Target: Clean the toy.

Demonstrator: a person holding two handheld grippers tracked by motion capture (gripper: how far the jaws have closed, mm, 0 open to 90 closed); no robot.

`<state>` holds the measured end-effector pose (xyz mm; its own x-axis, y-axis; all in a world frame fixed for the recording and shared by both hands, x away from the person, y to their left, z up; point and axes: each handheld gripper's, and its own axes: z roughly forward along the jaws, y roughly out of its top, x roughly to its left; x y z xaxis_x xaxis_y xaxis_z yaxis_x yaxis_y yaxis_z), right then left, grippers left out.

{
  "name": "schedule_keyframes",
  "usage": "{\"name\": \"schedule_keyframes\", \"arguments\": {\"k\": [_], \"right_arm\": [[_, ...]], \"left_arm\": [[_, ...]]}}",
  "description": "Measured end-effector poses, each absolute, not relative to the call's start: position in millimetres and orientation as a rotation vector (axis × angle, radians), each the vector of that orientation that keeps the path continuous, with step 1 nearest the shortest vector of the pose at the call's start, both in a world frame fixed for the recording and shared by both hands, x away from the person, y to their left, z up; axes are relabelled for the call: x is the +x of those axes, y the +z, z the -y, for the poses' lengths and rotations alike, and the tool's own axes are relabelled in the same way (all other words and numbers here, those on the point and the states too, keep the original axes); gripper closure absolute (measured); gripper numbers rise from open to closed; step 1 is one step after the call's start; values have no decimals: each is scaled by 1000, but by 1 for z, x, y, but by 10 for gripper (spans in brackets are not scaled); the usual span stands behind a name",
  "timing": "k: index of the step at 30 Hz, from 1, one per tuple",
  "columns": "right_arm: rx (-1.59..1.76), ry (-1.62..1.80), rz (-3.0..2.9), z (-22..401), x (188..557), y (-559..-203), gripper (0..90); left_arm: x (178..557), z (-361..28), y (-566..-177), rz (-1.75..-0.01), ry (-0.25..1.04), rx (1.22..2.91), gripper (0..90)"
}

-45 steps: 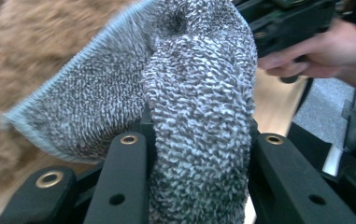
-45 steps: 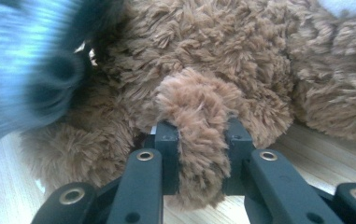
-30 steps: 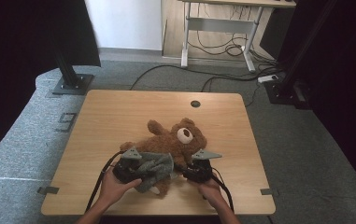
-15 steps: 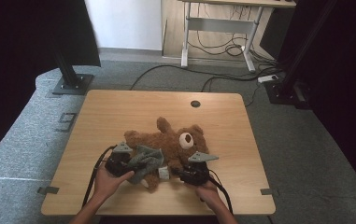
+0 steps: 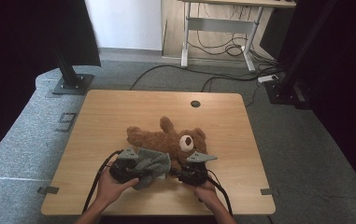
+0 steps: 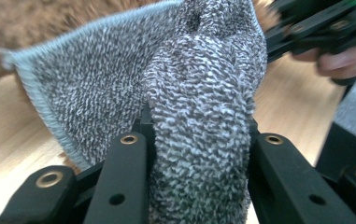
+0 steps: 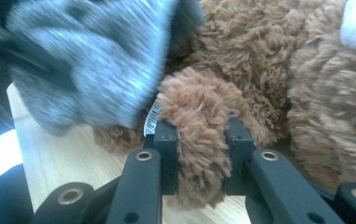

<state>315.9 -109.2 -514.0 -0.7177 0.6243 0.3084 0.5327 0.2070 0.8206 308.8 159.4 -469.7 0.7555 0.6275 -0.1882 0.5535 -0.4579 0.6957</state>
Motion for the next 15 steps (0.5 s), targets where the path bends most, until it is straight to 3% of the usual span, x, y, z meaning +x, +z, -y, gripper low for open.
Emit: {"name": "schedule_keyframes", "arguments": {"k": [8,15], "right_arm": [[1136,1558,-2359,113,315,-513,724],[1141,1564,-2347,119,314,-512,721]], "left_arm": [[319,-156,-481,-930,143,2182,669],[319,-189,-480,-998,158,2147,670]]}}
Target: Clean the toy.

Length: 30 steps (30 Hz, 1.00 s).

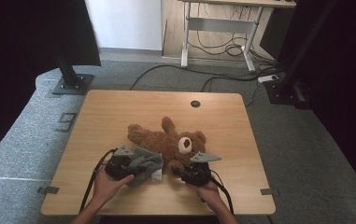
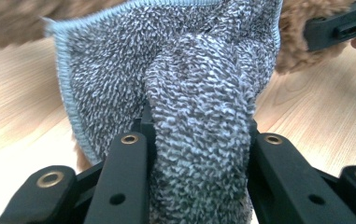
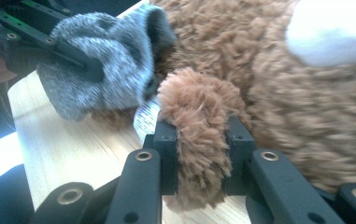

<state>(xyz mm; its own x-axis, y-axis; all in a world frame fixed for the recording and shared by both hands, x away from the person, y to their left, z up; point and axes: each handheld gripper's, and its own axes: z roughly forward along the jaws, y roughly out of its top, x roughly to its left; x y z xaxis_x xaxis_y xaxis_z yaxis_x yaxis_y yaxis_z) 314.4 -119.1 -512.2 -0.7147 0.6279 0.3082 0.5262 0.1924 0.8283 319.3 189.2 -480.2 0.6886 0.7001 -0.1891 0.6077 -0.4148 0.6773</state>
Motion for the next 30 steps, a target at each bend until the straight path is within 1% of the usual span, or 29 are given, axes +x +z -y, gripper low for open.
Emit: {"name": "schedule_keyframes", "arguments": {"k": [6,10,20,26,29,30], "right_arm": [[1142,1558,-2346,119,315,-513,717],[1138,1555,-2348,117,315,-514,715],[1127,1559,-2370,112,315,-516,713],[1117,1555,-2379,109,314,-518,710],[1115,1553,-2377,109,314,-518,673],[1114,1552,-2373,110,313,-517,631]], "left_arm": [[318,-211,-479,-1026,153,2123,669],[316,-212,-477,-1025,158,2116,669],[312,-177,-463,-919,157,2131,666],[322,-159,-471,-922,149,2162,666],[325,-158,-477,-936,152,2174,666],[326,-160,-478,-941,144,2169,666]]}}
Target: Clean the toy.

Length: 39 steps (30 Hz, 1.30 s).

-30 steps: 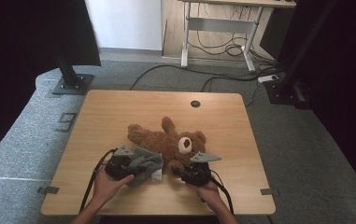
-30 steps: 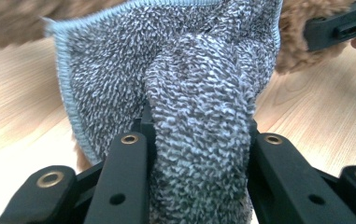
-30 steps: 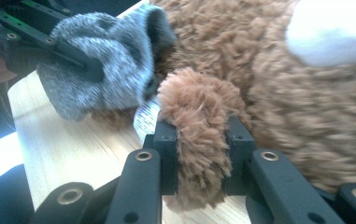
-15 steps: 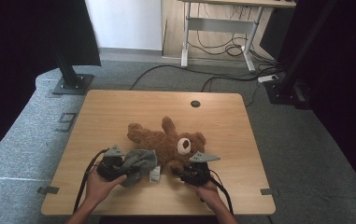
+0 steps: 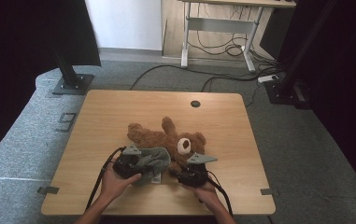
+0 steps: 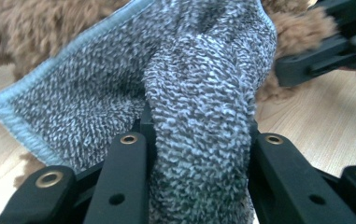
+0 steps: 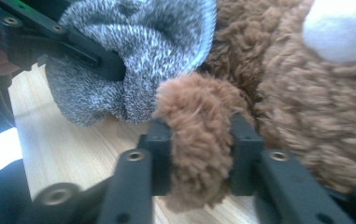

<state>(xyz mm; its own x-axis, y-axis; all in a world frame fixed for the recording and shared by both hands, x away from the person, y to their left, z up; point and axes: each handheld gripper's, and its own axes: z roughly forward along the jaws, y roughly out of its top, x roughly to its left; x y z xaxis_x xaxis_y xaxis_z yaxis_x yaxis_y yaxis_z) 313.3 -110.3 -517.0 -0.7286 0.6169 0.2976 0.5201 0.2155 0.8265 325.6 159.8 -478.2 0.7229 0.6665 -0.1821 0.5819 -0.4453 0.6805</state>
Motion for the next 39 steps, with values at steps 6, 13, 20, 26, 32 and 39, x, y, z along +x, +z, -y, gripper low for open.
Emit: {"name": "schedule_keyframes", "arguments": {"k": [6,13,20,26,32,39], "right_arm": [[1145,1556,-2296,127,313,-504,429],[1250,1527,-2134,157,319,-490,326],[1380,1420,-2116,166,331,-504,218],[1402,1385,-2192,158,339,-518,174],[1438,1390,-2236,158,344,-525,181],[1416,1380,-2240,158,342,-525,313]], "left_arm": [[330,-172,-483,-974,133,2161,666],[336,-185,-486,-1018,136,2145,666],[337,-188,-486,-1024,127,2139,665],[337,-189,-487,-1030,124,2134,665],[339,-191,-488,-1032,103,2124,665],[331,-183,-478,-976,116,2119,665]]}}
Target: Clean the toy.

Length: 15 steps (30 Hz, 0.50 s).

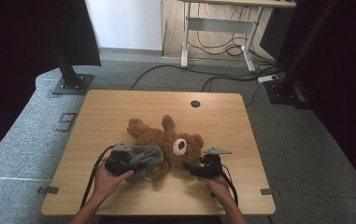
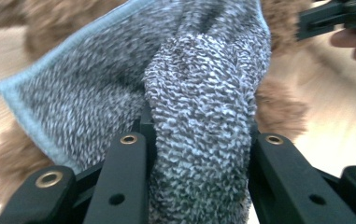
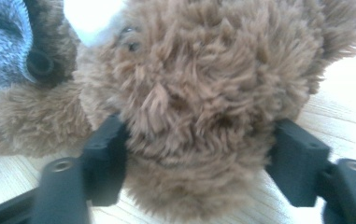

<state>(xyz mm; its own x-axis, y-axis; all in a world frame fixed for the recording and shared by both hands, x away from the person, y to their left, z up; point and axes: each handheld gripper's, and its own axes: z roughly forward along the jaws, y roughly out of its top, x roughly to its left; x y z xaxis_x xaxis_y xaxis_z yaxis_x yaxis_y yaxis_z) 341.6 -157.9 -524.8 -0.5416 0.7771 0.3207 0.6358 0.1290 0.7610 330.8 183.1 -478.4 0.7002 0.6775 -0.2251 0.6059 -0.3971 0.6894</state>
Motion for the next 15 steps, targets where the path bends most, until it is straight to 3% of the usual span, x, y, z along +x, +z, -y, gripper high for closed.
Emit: {"name": "schedule_keyframes", "arguments": {"k": [9,15], "right_arm": [[1366,1374,-2247,154,335,-522,447],[1347,1363,-2257,151,333,-521,519]], "left_arm": [[316,-149,-466,-848,112,2153,664],[316,-131,-479,-833,89,2232,662]]}}
